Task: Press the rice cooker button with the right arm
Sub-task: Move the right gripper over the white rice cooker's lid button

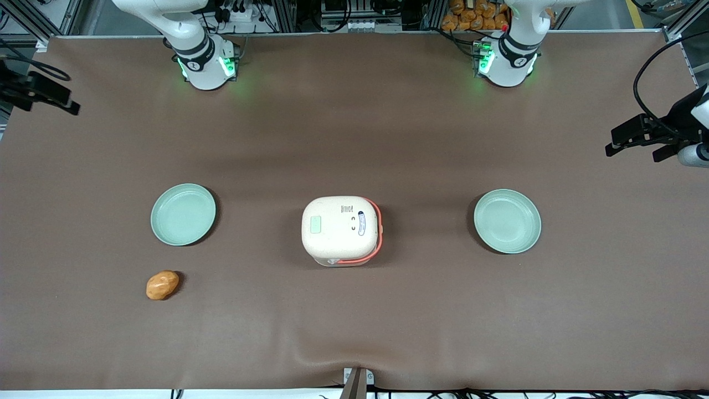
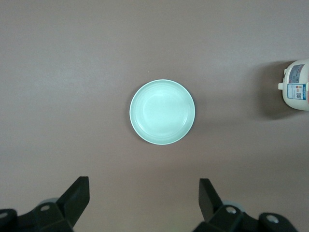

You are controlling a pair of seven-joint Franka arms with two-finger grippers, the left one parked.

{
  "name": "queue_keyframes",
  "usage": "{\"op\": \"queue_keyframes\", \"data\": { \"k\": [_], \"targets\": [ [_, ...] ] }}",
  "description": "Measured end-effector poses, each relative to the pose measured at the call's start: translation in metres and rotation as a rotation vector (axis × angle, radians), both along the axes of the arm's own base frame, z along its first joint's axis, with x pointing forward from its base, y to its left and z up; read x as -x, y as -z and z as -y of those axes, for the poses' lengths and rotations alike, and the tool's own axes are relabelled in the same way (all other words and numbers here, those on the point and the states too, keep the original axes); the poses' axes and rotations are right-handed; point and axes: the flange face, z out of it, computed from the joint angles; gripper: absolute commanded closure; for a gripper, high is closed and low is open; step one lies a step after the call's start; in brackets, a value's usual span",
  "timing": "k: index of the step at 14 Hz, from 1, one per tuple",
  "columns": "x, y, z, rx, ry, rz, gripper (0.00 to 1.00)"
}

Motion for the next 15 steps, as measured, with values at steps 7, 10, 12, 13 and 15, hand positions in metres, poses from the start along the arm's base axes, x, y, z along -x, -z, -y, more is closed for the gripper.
{"op": "queue_keyframes", "data": {
  "k": [7, 10, 12, 13, 15],
  "targets": [
    [-0.035, 0.06, -0.135, 0.021, -0.171, -0.01, 0.0],
    [-0.049, 0.094, -0.193, 0.021, -0.237, 0.022, 0.04],
    [-0.051, 0.122, -0.24, 0.033, -0.235, 0.032, 0.38],
    [-0.052, 0.137, -0.262, 0.038, -0.227, 0.039, 0.58],
    [-0.056, 0.165, -0.297, 0.041, -0.212, 0.06, 1.0]
  ]
}}
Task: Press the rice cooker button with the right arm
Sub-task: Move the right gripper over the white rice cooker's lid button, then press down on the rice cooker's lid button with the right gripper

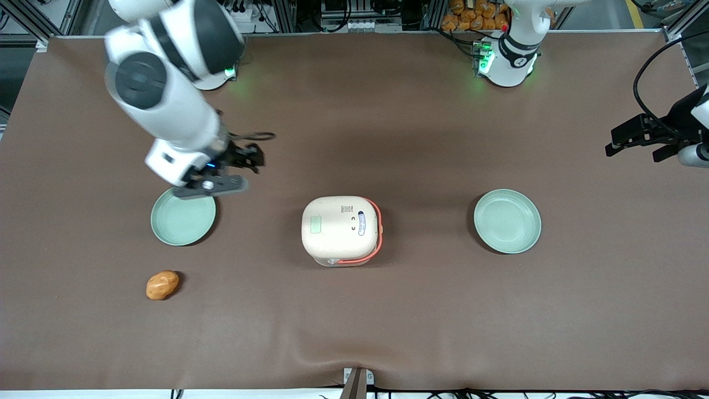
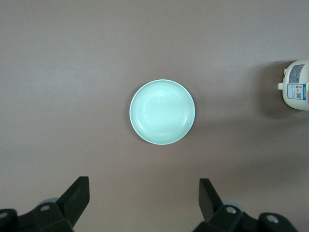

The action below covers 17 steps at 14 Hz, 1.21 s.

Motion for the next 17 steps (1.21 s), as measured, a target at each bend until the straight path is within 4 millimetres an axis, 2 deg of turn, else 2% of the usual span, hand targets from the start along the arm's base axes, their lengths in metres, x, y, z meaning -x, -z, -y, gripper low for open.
{"op": "queue_keyframes", "data": {
  "k": [3, 11, 15, 17],
  "targets": [
    [-0.011, 0.027, -0.032, -0.031, 0.002, 0.0, 1.0],
    [-0.05, 0.062, -0.074, -0.077, 0.041, 0.053, 1.0],
    [-0.059, 0.076, -0.091, -0.089, 0.072, 0.084, 1.0],
    [-0.058, 0.083, -0.1, -0.087, 0.063, 0.081, 1.0]
  ]
}}
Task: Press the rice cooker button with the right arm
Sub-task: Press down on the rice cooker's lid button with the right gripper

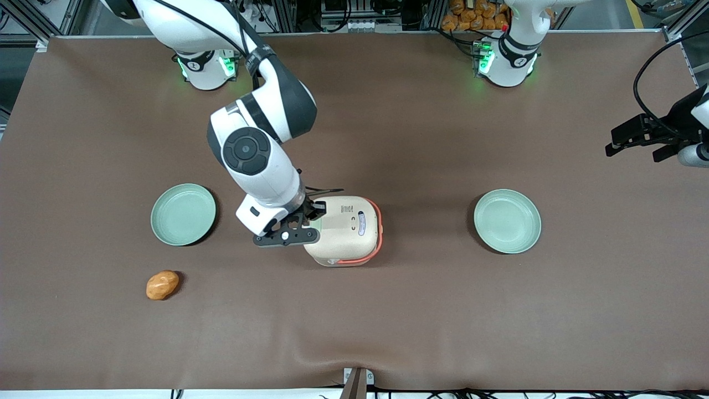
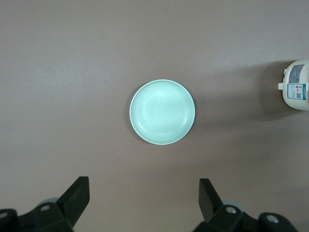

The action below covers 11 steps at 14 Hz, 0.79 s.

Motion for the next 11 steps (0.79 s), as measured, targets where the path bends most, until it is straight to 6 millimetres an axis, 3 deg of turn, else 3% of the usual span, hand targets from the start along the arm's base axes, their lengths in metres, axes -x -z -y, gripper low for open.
{"op": "queue_keyframes", "data": {
  "k": [4, 11],
  "targets": [
    [0.017, 0.017, -0.03, 0.014, -0.025, -0.018, 1.0],
    [0.014, 0.028, -0.027, 0.035, -0.021, -0.025, 1.0]
  ]
}}
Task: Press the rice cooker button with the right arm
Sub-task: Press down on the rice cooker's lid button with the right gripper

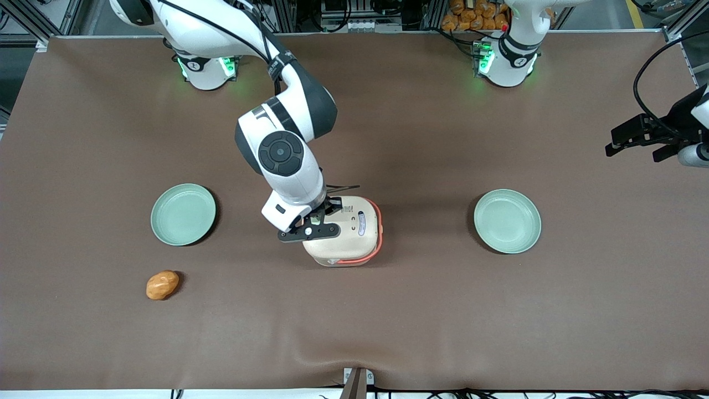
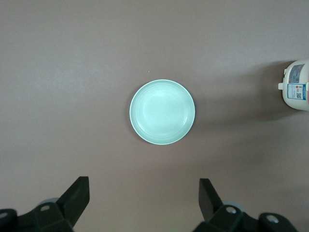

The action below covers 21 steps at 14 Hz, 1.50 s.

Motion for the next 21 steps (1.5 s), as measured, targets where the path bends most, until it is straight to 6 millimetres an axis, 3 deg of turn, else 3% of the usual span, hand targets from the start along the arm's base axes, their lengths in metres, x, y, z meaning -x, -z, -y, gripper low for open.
{"op": "queue_keyframes", "data": {
  "k": [9, 21],
  "targets": [
    [-0.008, 0.013, 0.011, 0.036, 0.01, 0.001, 1.0],
    [-0.007, 0.022, 0.006, 0.037, 0.002, 0.006, 1.0]
  ]
}}
